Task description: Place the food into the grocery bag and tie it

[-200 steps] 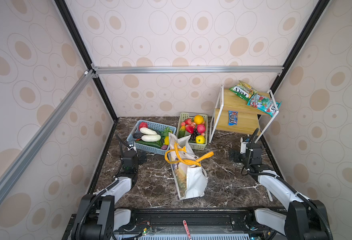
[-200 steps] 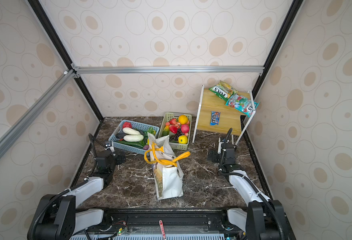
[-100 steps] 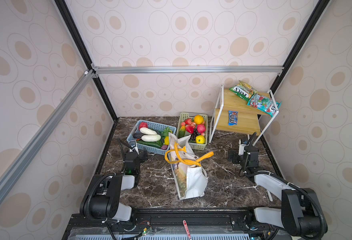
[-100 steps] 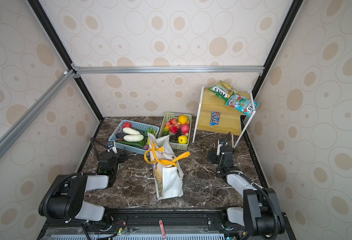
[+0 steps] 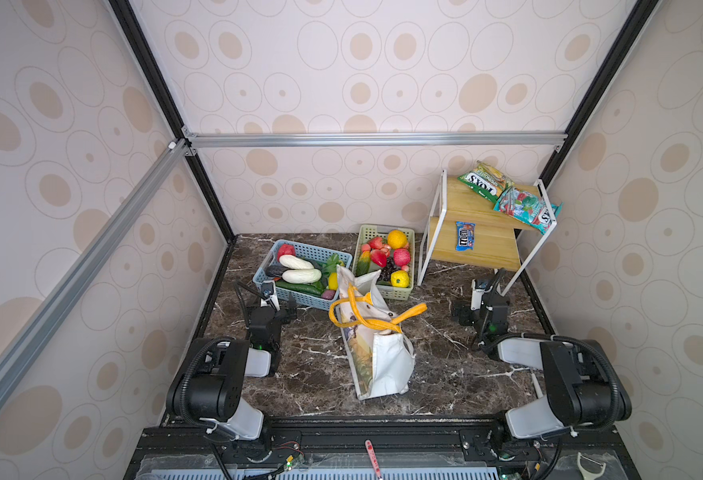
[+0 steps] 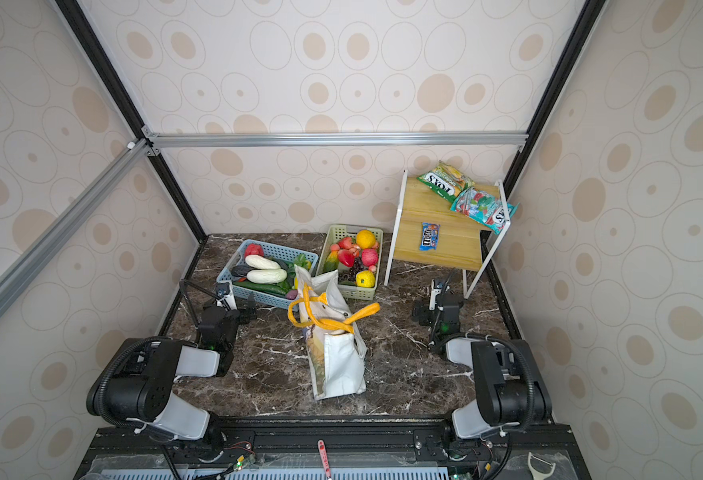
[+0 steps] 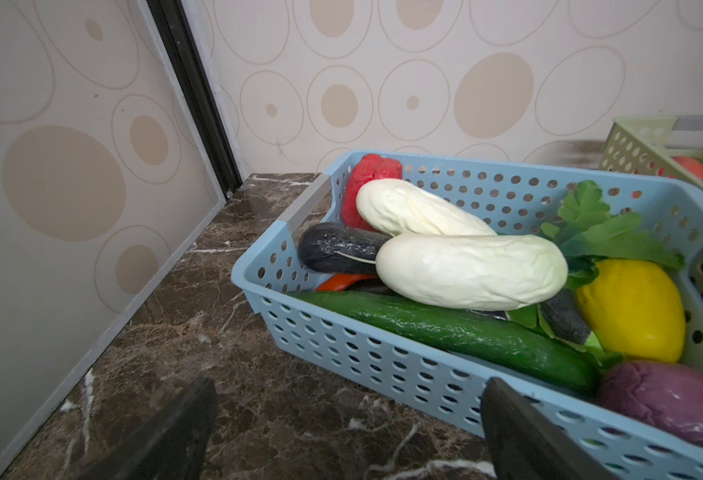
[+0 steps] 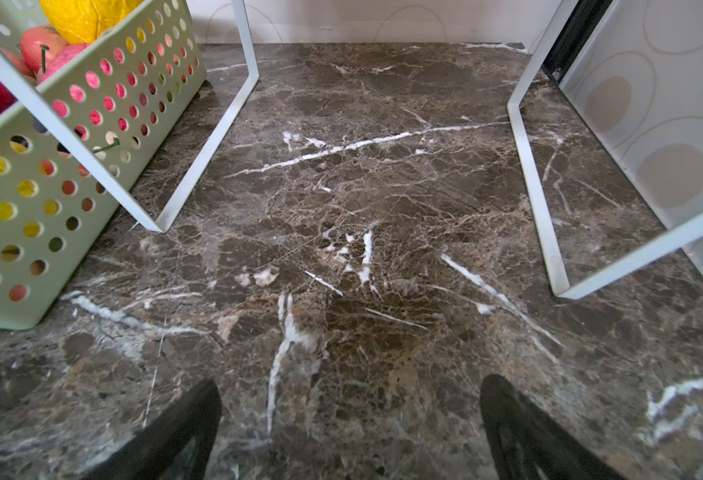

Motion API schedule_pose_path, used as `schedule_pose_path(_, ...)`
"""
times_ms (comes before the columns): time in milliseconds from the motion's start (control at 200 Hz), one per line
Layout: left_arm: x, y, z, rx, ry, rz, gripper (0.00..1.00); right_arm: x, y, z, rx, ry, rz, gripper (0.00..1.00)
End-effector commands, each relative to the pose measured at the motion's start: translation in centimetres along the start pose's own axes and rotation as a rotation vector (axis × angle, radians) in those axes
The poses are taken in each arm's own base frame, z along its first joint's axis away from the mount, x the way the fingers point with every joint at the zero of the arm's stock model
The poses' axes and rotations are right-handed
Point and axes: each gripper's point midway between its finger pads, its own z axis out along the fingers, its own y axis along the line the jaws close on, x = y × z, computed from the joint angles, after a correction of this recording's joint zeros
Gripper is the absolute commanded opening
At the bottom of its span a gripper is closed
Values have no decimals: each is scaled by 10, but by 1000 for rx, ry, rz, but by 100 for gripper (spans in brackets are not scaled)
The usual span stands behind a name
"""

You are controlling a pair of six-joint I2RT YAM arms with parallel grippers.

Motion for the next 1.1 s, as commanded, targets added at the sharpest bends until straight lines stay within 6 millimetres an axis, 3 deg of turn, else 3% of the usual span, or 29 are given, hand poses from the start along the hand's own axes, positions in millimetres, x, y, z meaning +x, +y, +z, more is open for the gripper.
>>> schedule_pose_path(0, -10, 3, -7, 8, -84, 9, 99, -14, -1, -3, -20, -95, -6, 99)
schedule_pose_path(1095, -10, 5, -8, 8, -88, 4, 99, -12, -1, -2, -22, -102, -18, 100)
